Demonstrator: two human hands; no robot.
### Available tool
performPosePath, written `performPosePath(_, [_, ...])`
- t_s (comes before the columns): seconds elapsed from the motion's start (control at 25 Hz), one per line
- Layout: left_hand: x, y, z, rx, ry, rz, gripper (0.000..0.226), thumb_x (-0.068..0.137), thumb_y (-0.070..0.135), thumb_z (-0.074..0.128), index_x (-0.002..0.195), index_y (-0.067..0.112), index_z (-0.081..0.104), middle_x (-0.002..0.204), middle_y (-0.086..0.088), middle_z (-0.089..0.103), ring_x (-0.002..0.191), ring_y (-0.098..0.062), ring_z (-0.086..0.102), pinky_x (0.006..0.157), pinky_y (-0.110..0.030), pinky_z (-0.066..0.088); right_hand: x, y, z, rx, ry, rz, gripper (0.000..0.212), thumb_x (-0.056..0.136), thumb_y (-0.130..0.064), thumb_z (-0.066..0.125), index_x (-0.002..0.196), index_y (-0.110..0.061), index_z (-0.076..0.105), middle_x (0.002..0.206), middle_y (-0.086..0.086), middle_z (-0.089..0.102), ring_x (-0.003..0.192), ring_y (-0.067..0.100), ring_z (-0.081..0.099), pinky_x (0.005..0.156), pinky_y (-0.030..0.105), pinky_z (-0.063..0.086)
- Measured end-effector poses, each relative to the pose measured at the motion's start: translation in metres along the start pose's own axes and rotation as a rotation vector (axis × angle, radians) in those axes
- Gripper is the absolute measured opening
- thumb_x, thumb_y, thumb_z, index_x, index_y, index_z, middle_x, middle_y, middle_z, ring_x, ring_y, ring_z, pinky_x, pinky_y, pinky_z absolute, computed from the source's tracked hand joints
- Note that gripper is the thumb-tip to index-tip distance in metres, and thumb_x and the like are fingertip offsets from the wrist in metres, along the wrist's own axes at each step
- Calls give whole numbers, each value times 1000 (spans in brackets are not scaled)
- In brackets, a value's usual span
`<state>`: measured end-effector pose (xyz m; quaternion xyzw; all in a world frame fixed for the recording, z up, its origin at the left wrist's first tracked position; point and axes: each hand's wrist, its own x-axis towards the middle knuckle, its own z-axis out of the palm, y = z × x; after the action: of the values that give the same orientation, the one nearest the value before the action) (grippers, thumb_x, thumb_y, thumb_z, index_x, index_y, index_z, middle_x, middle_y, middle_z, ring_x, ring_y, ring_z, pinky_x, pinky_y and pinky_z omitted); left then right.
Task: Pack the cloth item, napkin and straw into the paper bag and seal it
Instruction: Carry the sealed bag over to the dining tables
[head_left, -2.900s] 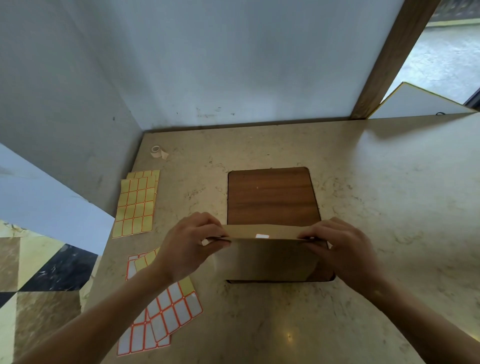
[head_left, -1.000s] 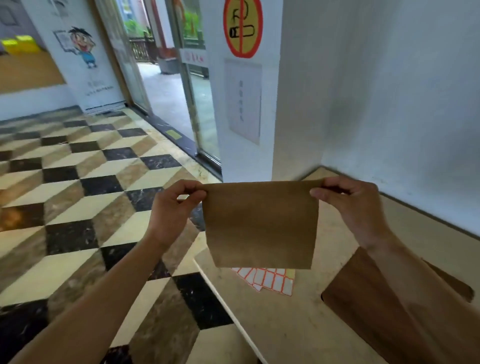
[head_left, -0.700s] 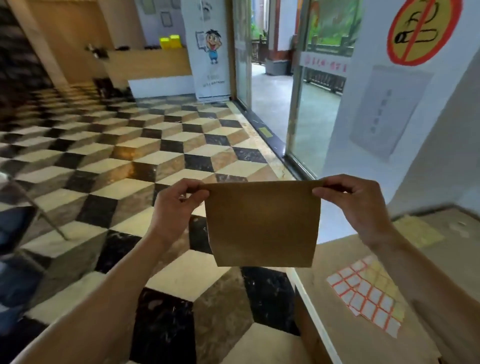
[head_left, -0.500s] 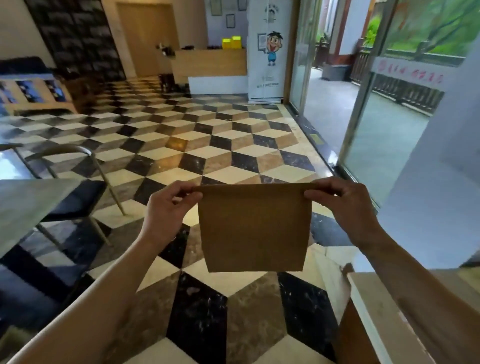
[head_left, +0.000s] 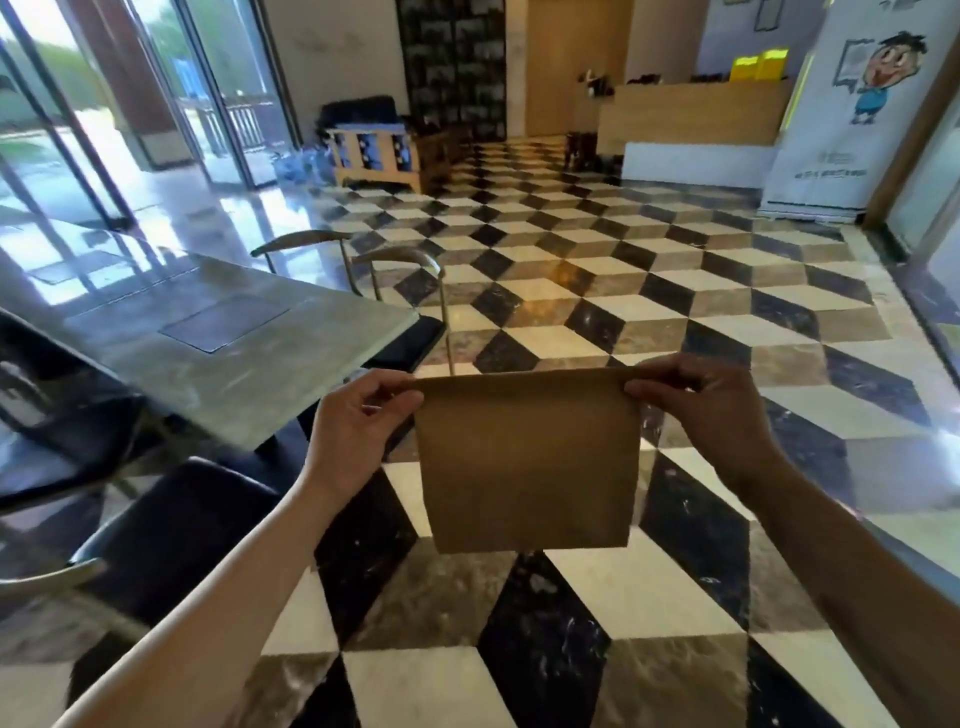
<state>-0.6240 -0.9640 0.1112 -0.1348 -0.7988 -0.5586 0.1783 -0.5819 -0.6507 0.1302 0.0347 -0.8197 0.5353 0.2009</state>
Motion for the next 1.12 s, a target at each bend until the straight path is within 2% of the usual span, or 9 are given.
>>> performPosePath(0.12, [17, -20, -20, 29, 93, -56, 24, 82, 4, 71, 81, 28, 70, 74, 22, 69, 72, 7, 60, 72, -7, 43, 44, 11, 38, 61, -85, -23, 20, 83, -10, 70, 84, -31, 70, 84, -13, 70, 77, -8, 65, 62, 3, 47])
performPosePath(0.32, [53, -48, -33, 133, 218, -96, 24, 81, 7, 72, 80, 30, 69, 75, 26, 69, 73, 7, 60, 74, -7, 43, 121, 30, 85, 143, -220, -74, 17, 82, -11, 70, 84, -28, 72, 85, -5, 71, 80, 6, 65, 63, 11, 52])
performPosePath(0.48, [85, -67, -30, 198, 319, -134, 25, 80, 7, 74, 79, 31, 70, 75, 20, 70, 74, 6, 61, 74, -8, 44, 181, 43, 109, 177, -309, -71, 13, 79, -12, 72, 83, -24, 74, 84, -5, 72, 77, 5, 67, 67, 17, 53])
performPosePath(0.56, [101, -75, -28, 227, 353, -159, 21, 80, 8, 74, 81, 29, 70, 76, 11, 71, 74, 4, 62, 72, -6, 43, 211, 53, 123, 166, -362, -84, 10, 79, -13, 73, 85, -21, 74, 84, -2, 72, 78, 12, 68, 70, 25, 55])
performPosePath(0.64, [116, -83, -25, 256, 371, -183, 19, 80, 8, 74, 83, 27, 71, 78, 10, 70, 75, 4, 62, 70, -5, 42, 237, 59, 138, 164, -403, -81, 10, 80, -12, 73, 86, -20, 73, 84, 1, 72, 76, 15, 68, 68, 29, 53])
performPosePath(0.72, [130, -93, -26, 264, 395, -210, 19, 80, 8, 74, 82, 27, 71, 74, 16, 70, 75, 5, 62, 70, -5, 43, 262, 65, 155, 177, -435, -72, 11, 80, -13, 73, 85, -23, 73, 84, 0, 71, 74, 14, 67, 66, 28, 51])
performPosePath(0.84, [149, -115, -34, 253, 429, -253, 20, 80, 9, 75, 81, 29, 71, 76, 25, 68, 76, 5, 62, 72, -7, 44, 291, 71, 184, 179, -465, -94, 13, 79, -13, 74, 85, -25, 74, 84, -5, 73, 78, 7, 68, 71, 21, 52])
performPosePath(0.96, [170, -143, -48, 238, 454, -292, 20, 79, 9, 75, 81, 28, 71, 79, 23, 69, 78, 3, 62, 76, -11, 45, 322, 77, 220, 207, -501, -84, 12, 79, -10, 73, 88, -18, 74, 85, -4, 74, 78, 2, 68, 67, 13, 52])
performPosePath(1.12, [201, -184, -80, 229, 519, -294, 18, 78, 9, 76, 82, 25, 73, 81, 14, 72, 78, -2, 65, 79, -16, 47, 363, 73, 282, 222, -535, -74, 12, 78, -8, 74, 88, -15, 75, 83, -5, 73, 74, -1, 67, 64, 10, 52])
